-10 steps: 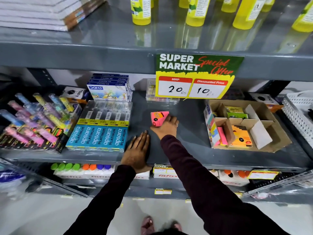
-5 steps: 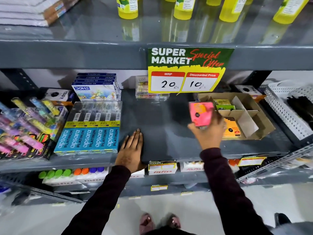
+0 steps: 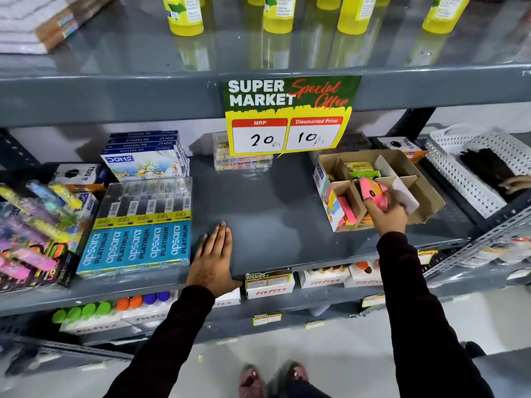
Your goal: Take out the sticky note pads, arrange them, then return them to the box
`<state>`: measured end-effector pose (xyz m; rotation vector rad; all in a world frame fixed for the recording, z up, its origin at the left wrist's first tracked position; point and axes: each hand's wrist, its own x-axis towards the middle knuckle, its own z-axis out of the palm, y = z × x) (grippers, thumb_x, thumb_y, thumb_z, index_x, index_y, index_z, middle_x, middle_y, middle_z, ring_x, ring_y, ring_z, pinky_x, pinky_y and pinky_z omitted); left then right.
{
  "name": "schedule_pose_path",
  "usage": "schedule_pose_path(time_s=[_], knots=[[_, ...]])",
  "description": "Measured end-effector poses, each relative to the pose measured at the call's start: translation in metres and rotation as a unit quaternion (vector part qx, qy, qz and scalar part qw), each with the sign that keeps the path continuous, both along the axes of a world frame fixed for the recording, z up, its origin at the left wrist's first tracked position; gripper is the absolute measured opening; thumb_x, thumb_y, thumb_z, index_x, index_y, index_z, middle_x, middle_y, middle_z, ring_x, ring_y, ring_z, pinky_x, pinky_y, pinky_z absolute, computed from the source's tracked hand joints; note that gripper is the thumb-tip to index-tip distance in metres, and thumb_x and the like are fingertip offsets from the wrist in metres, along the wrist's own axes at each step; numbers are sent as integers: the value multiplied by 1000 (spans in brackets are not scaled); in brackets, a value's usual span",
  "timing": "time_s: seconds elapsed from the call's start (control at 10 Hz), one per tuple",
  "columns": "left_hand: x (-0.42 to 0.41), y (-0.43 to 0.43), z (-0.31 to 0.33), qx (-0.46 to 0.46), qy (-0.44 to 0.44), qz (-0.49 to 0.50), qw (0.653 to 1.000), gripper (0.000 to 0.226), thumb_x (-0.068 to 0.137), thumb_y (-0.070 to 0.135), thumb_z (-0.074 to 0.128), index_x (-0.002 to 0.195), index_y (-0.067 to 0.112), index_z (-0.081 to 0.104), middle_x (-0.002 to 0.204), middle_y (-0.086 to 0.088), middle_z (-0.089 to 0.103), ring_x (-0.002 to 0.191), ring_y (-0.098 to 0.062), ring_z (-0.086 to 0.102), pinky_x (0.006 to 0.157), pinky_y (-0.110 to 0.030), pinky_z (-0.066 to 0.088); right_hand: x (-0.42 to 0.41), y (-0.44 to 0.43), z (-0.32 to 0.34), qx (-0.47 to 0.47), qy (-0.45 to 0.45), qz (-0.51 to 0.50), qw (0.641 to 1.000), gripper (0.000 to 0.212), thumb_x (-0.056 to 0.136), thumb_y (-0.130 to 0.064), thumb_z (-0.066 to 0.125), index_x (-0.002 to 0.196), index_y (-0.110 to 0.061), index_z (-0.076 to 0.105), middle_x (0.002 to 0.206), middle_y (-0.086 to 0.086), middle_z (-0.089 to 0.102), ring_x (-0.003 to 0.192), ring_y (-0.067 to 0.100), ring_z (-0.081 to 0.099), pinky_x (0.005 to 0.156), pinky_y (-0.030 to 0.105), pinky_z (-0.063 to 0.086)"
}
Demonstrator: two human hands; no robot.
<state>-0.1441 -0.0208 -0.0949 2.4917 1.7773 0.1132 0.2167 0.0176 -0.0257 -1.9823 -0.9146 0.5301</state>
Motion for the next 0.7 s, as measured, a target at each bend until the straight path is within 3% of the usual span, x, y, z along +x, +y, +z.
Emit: schedule_pose_path(time_s=[0.1, 0.2, 0.3, 0.4, 0.6, 0.7], knots=[[-1, 0, -2, 5, 1, -4, 1000, 117, 52, 73, 41, 138, -5, 28, 148, -21, 26, 136, -32, 24, 110, -43, 7, -1, -6, -14, -73, -96, 34, 992, 82, 75, -56, 31, 143, -12, 36, 149, 23, 33, 139, 37, 26, 117, 47, 20], [-1, 1, -5, 11, 8, -5, 1000, 117, 53, 73, 48, 139, -4, 27, 149, -21, 25, 136, -32, 23, 111, -43, 7, -5, -10, -21, -81, -153, 37, 984, 73, 82, -47, 22, 146, -12, 30, 153, 20, 26, 141, 35, 23, 118, 50, 21], [-1, 1, -6, 25, 4, -8, 1000, 117, 53, 68, 62, 138, -5, 28, 147, -22, 28, 135, -32, 26, 111, -43, 8, -11, -11, -25, -93, -181, 14, 979, 63, 96, -48, 28, 150, -16, 19, 155, 24, 20, 143, 39, 19, 117, 56, 16], [1, 0, -1, 15, 18, -5, 1000, 117, 53, 68, 63, 137, -6, 28, 146, -23, 29, 134, -34, 28, 111, -44, 10, -10, -11, -21, -128, -195, 34, 972, 60, 99, -46, 27, 151, -19, 12, 157, 23, 14, 145, 38, 13, 118, 56, 10], [6, -2, 14, -67, 107, 30, 992, 124, 64, 64, 64, 142, 0, -8, 154, -17, -9, 140, -26, -7, 110, -49, -5, 0, -21, -13, -160, -243, 90, 953, 62, 97, -53, 24, 150, -22, 18, 160, 18, 6, 148, 34, 3, 119, 57, 2], [23, -10, 30, -107, 175, 40, 978, 134, 57, 69, 68, 142, 2, -11, 154, -15, -13, 139, -24, -12, 109, -55, -5, -9, -32, 3, -128, -260, 130, 948, 64, 97, -52, 28, 149, -16, 23, 158, 23, 11, 147, 36, 5, 120, 56, 4]])
